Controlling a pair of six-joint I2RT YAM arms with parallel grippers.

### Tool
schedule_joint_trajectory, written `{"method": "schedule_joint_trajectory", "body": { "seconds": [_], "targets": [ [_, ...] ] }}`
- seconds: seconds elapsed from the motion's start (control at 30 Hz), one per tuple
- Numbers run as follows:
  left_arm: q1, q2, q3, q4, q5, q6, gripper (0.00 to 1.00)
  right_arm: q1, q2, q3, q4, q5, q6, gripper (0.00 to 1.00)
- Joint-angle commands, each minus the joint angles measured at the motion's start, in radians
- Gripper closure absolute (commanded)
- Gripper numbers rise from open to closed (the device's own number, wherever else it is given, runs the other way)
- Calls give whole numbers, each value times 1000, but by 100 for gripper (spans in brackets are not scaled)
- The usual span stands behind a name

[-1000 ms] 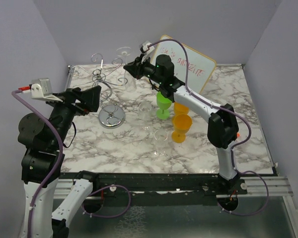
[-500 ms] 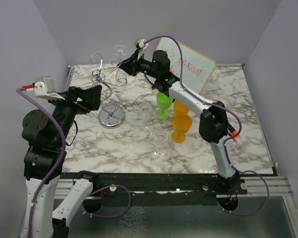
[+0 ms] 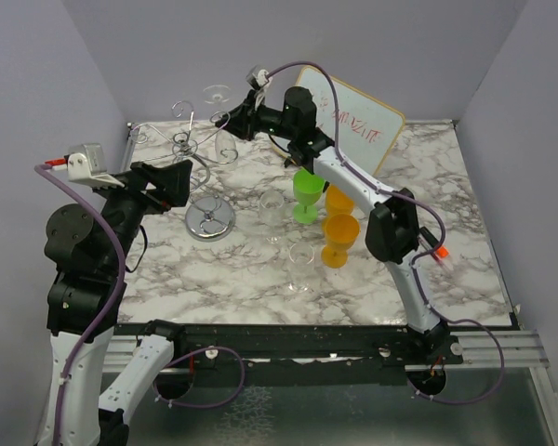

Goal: Place the wine glass upside down on the wine glass rack

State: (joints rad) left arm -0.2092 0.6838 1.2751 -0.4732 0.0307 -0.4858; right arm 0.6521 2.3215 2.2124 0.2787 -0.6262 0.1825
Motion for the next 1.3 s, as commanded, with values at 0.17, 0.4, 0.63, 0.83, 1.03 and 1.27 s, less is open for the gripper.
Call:
{"method": "schedule_joint_trajectory", "body": {
  "seconds": [0.17,0.4,0.63,0.83,1.03,1.27],
  "targets": [
    [2,10,-16,18,-23,0,1,6,48,80,-58,-169,-22,99],
    [3,29,-18,33,-23,7,1,7,3,-6,2,-250,-34,99],
    [1,51,-9,33,-17,-1,1,6,-87,-170,115,-261,-38,99],
    [1,50,-17,31,-10,-12,1,6,-192,-322,235,-176,-36,99],
    [2,54,-17,33,1,-16,1,6,-227,-353,252,-87,-44,99],
    [2,44,-29,33,1,-19,1,4,-197,-331,238,59,-37,99]
  ]
}}
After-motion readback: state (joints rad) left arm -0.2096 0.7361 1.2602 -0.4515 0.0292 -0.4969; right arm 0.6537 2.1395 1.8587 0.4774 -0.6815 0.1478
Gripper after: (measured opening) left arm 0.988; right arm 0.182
